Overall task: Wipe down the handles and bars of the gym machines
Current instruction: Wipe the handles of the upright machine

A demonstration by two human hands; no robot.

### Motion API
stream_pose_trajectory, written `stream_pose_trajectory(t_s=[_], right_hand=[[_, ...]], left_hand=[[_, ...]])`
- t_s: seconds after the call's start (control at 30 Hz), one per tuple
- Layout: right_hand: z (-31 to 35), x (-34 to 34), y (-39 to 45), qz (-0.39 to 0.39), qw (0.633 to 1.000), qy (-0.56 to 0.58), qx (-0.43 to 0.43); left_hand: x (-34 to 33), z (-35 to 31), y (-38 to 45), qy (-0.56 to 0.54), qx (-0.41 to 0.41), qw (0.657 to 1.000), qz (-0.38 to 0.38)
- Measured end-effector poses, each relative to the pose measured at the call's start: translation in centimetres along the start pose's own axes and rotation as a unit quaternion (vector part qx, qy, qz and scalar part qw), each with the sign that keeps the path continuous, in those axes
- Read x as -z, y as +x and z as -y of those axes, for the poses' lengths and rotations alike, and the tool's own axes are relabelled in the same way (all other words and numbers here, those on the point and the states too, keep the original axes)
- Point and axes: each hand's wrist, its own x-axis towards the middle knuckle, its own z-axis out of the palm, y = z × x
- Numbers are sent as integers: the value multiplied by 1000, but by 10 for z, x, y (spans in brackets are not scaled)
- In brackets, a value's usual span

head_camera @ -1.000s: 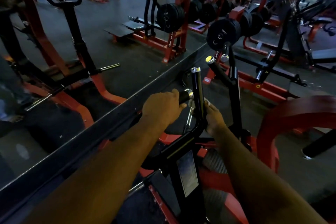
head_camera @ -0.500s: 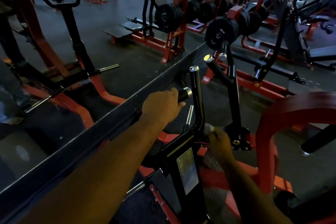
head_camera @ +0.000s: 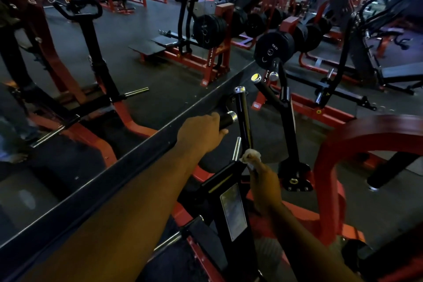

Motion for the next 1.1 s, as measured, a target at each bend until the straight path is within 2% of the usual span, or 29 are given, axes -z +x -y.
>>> stream_pose_trajectory(t_s=[0.17,0.37,0.47,0.57,0.6,0.73,0.8,0.9,1.0,1.1], right_hand=[[35,24,25,-71,978,193,-26],[100,17,73,-131,979,148,43],[117,-16,68,-65,988,61,123],[117,-45,51,-28,993,48,102],[122,-47,44,-29,991,58,121],[134,-23,22,39,964,54,259],[127,-2,31,-5,969,57,240],[108,15,66,-81,986,41,139],[100,-4,78,-41,989,-32,137],[109,-35,53,-19,989,-12,144]], left_hand=[[5,18,-28,8,-12,1000,-6],[-5,62,-94,-102,39,994,-31],[-16,65,-119,-93,60,992,-61],[-24,64,-126,-105,78,988,-77],[-25,64,-127,-108,83,988,-78],[-25,62,-126,-131,84,985,-80],[-23,61,-125,-126,89,985,-79],[-23,59,-126,-118,99,985,-77],[-23,57,-128,-113,101,986,-74],[-23,58,-127,-115,102,985,-74]])
